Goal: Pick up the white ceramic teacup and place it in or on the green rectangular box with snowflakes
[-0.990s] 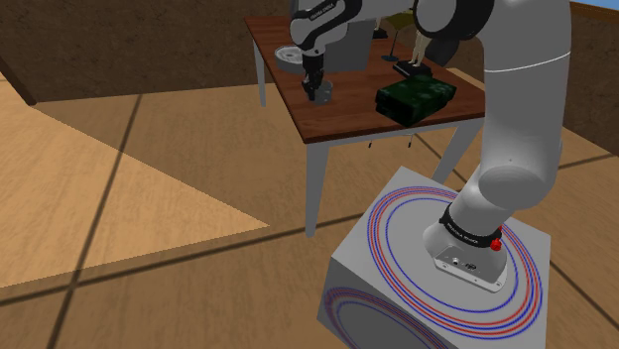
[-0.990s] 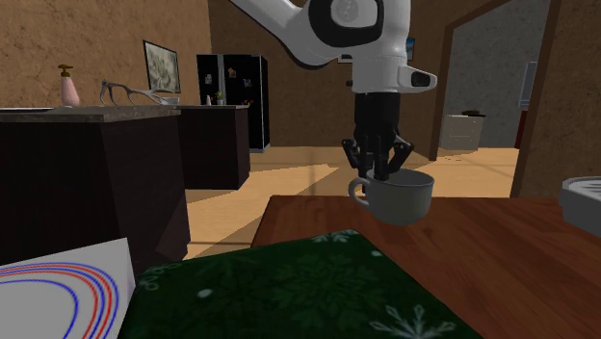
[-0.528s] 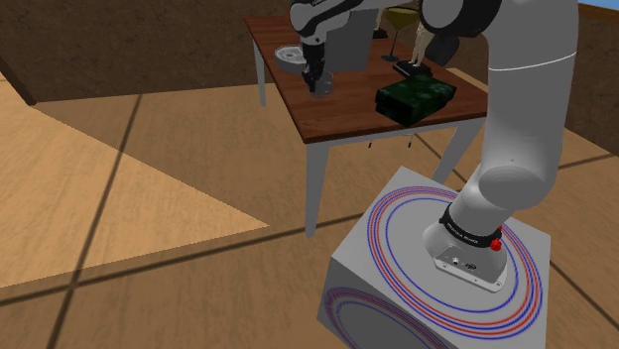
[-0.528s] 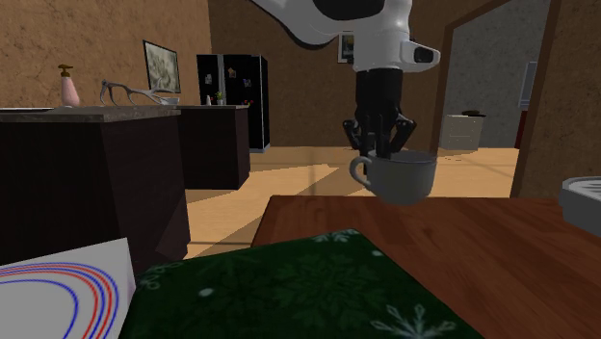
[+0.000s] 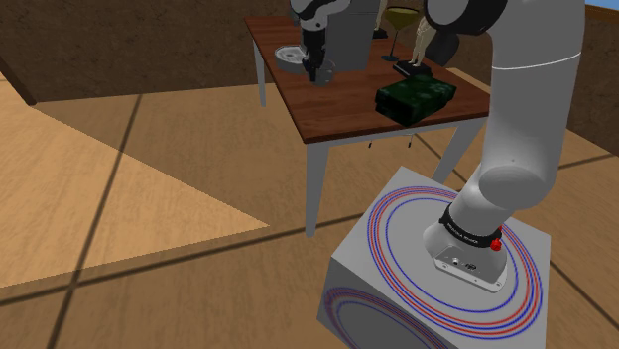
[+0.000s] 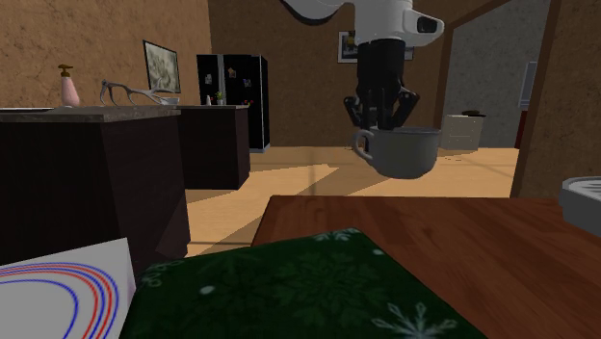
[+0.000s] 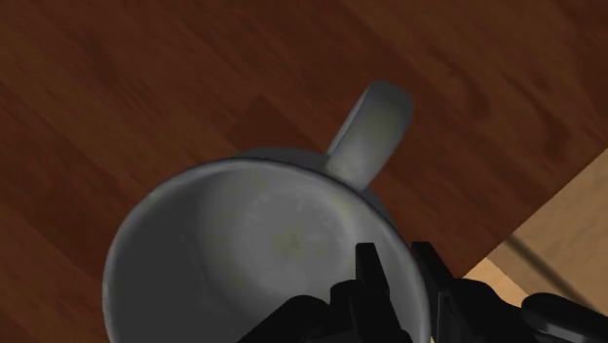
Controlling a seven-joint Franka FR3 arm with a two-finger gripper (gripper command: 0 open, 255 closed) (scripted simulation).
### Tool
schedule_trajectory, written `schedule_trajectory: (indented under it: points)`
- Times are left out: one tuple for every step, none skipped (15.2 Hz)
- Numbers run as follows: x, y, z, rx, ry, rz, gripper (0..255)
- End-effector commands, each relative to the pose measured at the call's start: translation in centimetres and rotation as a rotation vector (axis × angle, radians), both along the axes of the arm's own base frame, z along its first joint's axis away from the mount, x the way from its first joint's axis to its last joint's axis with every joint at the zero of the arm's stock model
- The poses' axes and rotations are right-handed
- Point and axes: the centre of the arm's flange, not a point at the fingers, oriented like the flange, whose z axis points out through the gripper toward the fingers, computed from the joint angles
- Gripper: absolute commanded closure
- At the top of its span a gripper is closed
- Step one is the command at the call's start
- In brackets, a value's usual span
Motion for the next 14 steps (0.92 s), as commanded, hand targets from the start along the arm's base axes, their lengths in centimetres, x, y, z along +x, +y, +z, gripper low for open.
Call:
schedule_trajectory:
  points:
    - [0.0,-0.1,1.1,0.000,0.000,0.000,255]
    - [0.0,-0.1,1.7,0.000,0.000,0.000,255]
    - [0.0,-0.1,2.2,0.000,0.000,0.000,255]
    - [0.0,-0.1,2.7,0.000,0.000,0.000,255]
    - [0.0,-0.1,3.2,0.000,0.000,0.000,255]
    - [0.0,-0.1,3.8,0.000,0.000,0.000,255]
    - [0.0,-0.1,4.3,0.000,0.000,0.000,255]
    - [0.0,-0.1,4.8,0.000,0.000,0.000,255]
    - [0.0,-0.1,5.4,0.000,0.000,0.000,255]
    - [0.0,-0.1,5.9,0.000,0.000,0.000,255]
    - [0.0,-0.1,6.4,0.000,0.000,0.000,255]
    - [0.0,-0.1,6.9,0.000,0.000,0.000,255]
    - [0.0,-0.1,7.5,0.000,0.000,0.000,255]
    - [0.0,-0.1,8.0,0.000,0.000,0.000,255]
